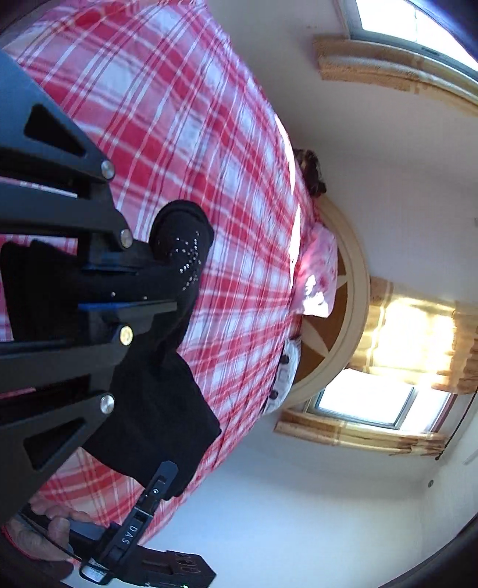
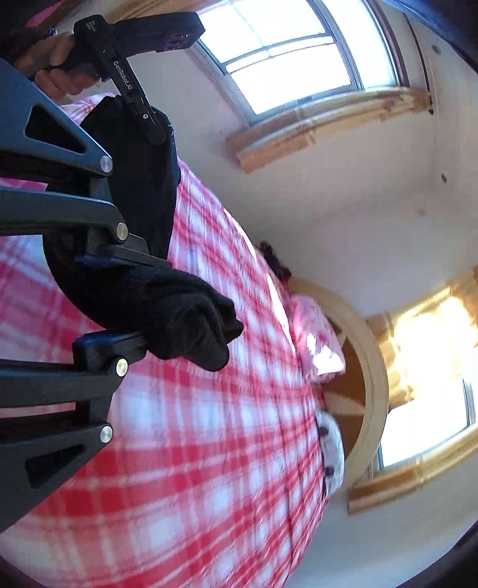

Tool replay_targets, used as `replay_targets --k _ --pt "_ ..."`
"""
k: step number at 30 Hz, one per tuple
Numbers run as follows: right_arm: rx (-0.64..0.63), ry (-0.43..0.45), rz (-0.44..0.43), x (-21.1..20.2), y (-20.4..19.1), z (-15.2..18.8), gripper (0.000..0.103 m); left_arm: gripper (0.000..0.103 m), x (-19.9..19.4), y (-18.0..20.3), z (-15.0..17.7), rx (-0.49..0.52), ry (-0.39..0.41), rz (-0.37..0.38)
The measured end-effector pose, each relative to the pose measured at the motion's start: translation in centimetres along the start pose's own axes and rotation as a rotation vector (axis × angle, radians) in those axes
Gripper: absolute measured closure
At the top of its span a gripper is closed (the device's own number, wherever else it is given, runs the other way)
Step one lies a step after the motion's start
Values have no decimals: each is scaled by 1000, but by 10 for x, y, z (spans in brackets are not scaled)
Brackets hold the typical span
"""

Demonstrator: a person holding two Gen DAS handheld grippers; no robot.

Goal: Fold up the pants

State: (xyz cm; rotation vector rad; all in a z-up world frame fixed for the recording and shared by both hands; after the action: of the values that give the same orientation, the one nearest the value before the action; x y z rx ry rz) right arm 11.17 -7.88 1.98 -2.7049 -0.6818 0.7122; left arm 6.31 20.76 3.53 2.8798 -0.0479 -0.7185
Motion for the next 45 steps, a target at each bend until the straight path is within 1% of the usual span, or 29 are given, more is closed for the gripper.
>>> replay_targets --k 1,3,5,6,7,8,9,10,11,12,13,15,17,19,22,23,24,27,30,31,32,33,34,35,36,37,40,42,45 --pt "2 -12 -20 20 -5 -1 75 91 6 -10 3 13 -6 -38" --pt "5 -53 -24 61 -9 4 75 91 31 -35 20 -5 -93 -96" --pt "22 -111 -23 95 -8 16 75 88 58 -56 47 -35 -208 -119" --pt "52 -173 -16 117 -2 30 75 88 71 -64 64 -43 -277 -143" --pt "83 -229 3 132 4 44 74 82 82 -71 82 -53 -336 -155" --pt "101 -269 27 141 12 54 74 77 84 -72 94 -58 -354 -158" --pt "114 -302 48 149 18 67 72 64 82 -72 97 -61 -328 -178" --pt "135 -305 46 151 22 75 70 43 79 -73 98 -58 -308 -211" --pt "165 -292 33 148 27 74 67 24 76 -76 98 -56 -310 -268" --pt "193 -301 31 146 30 73 64 20 74 -79 98 -69 -312 -291" --pt "213 -317 30 145 31 73 61 18 71 -83 99 -94 -317 -284" --pt "228 -329 16 137 35 75 60 18 60 -90 100 -139 -326 -260" --pt "217 -319 34 125 36 75 60 18 48 -95 97 -158 -301 -273" --pt "197 -283 99 106 36 74 60 18 35 -96 92 -143 -264 -296" --pt "98 -153 281 80 23 62 59 18 26 -91 72 -81 -172 -372" --pt "48 -130 319 79 16 57 59 18 24 -86 65 -60 -143 -382" --pt "-1 -113 320 80 7 53 59 18 23 -81 59 -45 -120 -389" --pt "-143 -101 219 97 -24 41 59 18 29 -66 42 -35 -79 -355" --pt "-256 -164 138 132 -51 40 59 18 53 -56 36 -65 -89 -318" --pt "-258 -198 124 148 -53 40 59 18 63 -55 38 -81 -114 -318" --pt "-242 -224 117 161 -51 40 59 18 75 -54 44 -107 -166 -312" --pt "-204 -264 114 176 -44 42 59 18 85 -54 51 -130 -220 -308" --pt "-177 -296 122 183 -38 45 59 18 97 -55 64 -159 -300 -300" --pt "-138 -347 134 194 -27 51 59 18 100 -51 74 -167 -342 -302" --pt "-108 -365 123 196 -23 57 59 18 101 -52 84 -170 -368 -323" --pt "-108 -334 92 193 -20 58 59 17 95 -54 90 -192 -345 -315" --pt "-151 -343 83 187 -24 63 59 17 77 -62 94 -235 -339 -277" --pt "-155 -340 76 181 -26 58 59 15 64 -77 91 -294 -317 -254" --pt "-123 -250 18 161 -24 44 54 11 57 -101 73 -368 -262 -198"
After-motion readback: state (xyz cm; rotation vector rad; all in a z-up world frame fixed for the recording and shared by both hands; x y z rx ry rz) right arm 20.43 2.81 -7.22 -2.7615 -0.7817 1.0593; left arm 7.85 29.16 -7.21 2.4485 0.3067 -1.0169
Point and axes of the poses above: each gripper's, at about its wrist camera, not at the fingertips, and x roughly the way its jaws point, y to its right, z to its underside, the point moved 3 cm from there along x, roughly the way its jaws point, and after that the axes turned 4 degrees about -z, right-handed, at the moved point
